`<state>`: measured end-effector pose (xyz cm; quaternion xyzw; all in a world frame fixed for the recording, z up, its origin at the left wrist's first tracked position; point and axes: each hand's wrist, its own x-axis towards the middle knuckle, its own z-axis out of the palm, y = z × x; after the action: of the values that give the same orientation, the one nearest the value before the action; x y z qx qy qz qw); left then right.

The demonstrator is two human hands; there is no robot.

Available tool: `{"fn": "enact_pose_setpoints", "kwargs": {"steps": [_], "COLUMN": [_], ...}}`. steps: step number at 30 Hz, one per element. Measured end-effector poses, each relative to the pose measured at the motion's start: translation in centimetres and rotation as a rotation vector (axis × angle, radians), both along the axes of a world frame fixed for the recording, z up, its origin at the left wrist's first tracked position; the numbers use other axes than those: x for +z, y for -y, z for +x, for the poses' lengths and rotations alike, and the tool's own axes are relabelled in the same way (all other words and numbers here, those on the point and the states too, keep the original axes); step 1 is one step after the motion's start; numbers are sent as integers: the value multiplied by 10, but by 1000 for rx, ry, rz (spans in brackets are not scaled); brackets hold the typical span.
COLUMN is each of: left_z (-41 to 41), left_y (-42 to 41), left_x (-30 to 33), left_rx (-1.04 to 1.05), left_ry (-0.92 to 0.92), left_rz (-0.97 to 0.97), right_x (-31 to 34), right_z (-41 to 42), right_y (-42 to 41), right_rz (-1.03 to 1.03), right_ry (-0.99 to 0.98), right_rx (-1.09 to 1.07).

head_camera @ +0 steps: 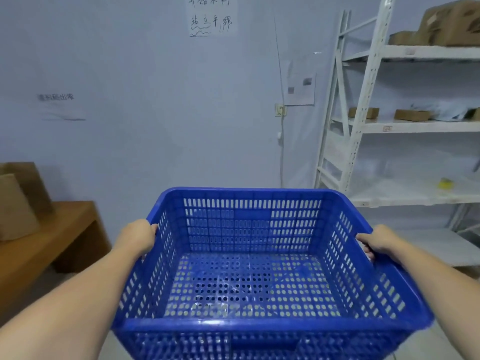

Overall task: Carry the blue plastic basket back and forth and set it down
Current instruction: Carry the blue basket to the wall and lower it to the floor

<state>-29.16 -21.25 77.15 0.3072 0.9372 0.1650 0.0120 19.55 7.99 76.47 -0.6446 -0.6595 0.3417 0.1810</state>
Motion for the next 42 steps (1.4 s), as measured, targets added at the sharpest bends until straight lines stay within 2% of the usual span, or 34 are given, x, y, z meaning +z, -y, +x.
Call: {"fn": "enact_pose_setpoints", "kwargs": {"steps": [5, 9, 11, 18, 22, 26, 35, 42], "left_z": [-42, -89, -115, -210, -254, -292, -366, -419], "left_y": [-30, -54, -70, -138, -184, -236, -354, -429], "left_x": [-5, -9, -13, -55, -73, -92, -132, -178], "left_rx": [78, 25, 8, 86, 60, 32, -10, 115], "left_ry": [55, 33, 27, 159, 140, 147, 74, 193], "left_rz": [-16, -270, -318, -56, -93, -152, -289, -105], "right_x": [3, -1, -11, -61, -64, -81, -126, -146], "right_z": [-64, -125, -156, -242, -280, -310, -370, -424], "right_y": [-58, -96, -116, -184, -215, -265, -377, -452], "right_rz": [11, 6, 7, 21, 64, 21, -37, -35], "right_ry": [-3, 7, 25, 87, 129, 190, 196, 239], "right_rx": [56, 84, 88, -12, -13, 15, 85, 109]}}
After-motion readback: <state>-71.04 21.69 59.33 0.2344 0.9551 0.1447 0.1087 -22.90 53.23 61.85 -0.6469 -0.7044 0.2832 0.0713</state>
